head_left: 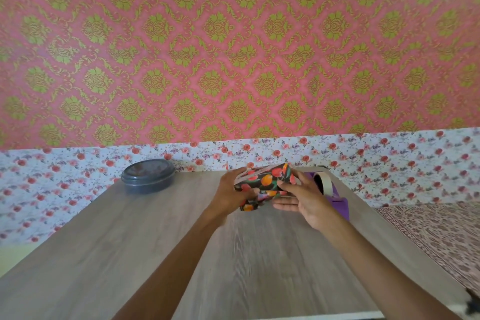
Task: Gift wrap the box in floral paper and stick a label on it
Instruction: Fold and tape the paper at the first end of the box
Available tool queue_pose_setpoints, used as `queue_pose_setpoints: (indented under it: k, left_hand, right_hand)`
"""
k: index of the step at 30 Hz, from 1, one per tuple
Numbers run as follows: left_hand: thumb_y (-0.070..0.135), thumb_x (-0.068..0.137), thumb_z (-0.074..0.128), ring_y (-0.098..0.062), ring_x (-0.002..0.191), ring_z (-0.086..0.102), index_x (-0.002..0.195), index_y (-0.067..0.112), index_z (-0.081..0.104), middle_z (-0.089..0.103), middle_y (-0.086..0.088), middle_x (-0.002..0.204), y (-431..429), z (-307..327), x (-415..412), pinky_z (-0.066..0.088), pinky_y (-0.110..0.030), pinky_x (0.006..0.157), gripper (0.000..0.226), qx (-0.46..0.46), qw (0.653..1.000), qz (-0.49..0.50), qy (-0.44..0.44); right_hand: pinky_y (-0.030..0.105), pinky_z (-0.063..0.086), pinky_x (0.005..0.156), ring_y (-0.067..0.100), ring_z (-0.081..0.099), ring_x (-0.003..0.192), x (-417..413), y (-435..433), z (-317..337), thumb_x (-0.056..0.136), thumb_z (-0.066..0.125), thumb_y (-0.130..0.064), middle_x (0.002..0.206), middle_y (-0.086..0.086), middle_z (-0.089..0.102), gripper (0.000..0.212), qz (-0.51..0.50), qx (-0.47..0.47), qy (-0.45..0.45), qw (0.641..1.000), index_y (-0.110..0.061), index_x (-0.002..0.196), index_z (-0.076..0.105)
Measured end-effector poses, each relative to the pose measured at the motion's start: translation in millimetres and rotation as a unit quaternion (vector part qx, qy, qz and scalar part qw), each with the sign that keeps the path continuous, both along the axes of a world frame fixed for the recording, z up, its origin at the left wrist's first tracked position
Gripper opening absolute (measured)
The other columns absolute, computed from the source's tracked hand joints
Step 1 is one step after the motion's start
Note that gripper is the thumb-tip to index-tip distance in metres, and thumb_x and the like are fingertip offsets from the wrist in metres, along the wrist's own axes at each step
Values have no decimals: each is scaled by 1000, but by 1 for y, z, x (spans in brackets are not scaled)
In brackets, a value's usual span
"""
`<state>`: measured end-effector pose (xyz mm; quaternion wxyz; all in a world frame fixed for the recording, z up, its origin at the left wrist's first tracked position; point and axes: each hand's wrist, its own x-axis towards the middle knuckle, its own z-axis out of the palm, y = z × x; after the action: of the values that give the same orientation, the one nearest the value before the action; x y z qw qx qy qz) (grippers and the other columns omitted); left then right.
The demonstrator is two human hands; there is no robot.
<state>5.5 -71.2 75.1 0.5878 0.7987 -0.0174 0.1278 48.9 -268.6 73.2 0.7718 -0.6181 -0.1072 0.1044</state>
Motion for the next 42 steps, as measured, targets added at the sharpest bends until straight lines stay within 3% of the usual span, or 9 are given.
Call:
queue_pose_setpoints:
  k: [3,6,17,22,26,29,33,37,42]
  left_hand:
    - [30,68,86,-26,102,67,129,36,44,63,-5,118,-6,-17,-3,59,-48,79,74,-181,977,-13,109]
    - [15,63,87,-28,96,72,131,29,44,66,-9,114,-5,-19,1,60,-44,80,81,-265,957,-44,107]
    - [4,63,89,-21,89,73,117,22,54,72,-9,107,-20,1,4,59,-28,65,67,-235,970,-23,52]
    - [11,52,96,-14,85,74,115,20,55,74,-2,103,-35,0,6,60,-30,65,76,-181,983,12,12]
    - [6,49,96,-16,85,73,113,21,54,73,-2,98,-40,-2,7,61,-34,68,78,-205,978,32,22]
    - [2,52,94,-15,83,73,116,21,51,72,-4,100,-44,-4,7,59,-31,62,79,-213,977,24,18]
    - [-2,53,92,-19,88,73,122,16,49,71,-8,106,-49,-7,9,60,-34,65,84,-220,975,16,10]
    - [-3,53,92,-21,90,71,123,17,47,70,-7,103,-55,-6,11,60,-35,64,85,-221,975,19,15]
    - [0,49,94,-23,92,72,122,17,48,71,-9,106,-56,-8,14,61,-38,69,87,-201,979,16,18]
  right_hand:
    - [43,61,67,41,72,82,2,-2,-13,88,69,-6,101,23,72,50,-9,21,5,1000,-14,132,48]
    - [40,61,66,37,72,85,0,-5,-16,85,73,-9,111,20,69,49,-38,7,-12,999,-15,128,50]
    - [27,59,69,15,72,93,1,-17,-13,83,76,-16,109,4,72,43,-83,-69,-112,988,-14,121,56]
    - [39,58,86,18,71,98,-2,-21,-14,82,77,-12,111,5,72,42,-80,-94,-123,985,-17,119,56]
    - [30,58,65,22,72,84,-7,-51,-1,85,74,-10,104,11,73,49,34,-162,-113,980,-21,126,50]
    - [25,49,52,18,66,68,-3,-84,5,90,69,-19,88,7,75,24,-38,-215,-124,968,-17,113,64]
    - [25,33,50,17,52,56,16,-115,-6,96,51,-18,62,5,59,31,-268,-441,-177,838,-10,67,59]
    - [26,33,52,17,42,51,39,-120,-16,100,50,-34,61,4,45,38,-190,-478,-46,856,-10,71,50]
    - [28,51,57,18,51,69,41,-120,10,92,68,-26,83,10,55,20,-115,-290,192,930,-8,89,58]
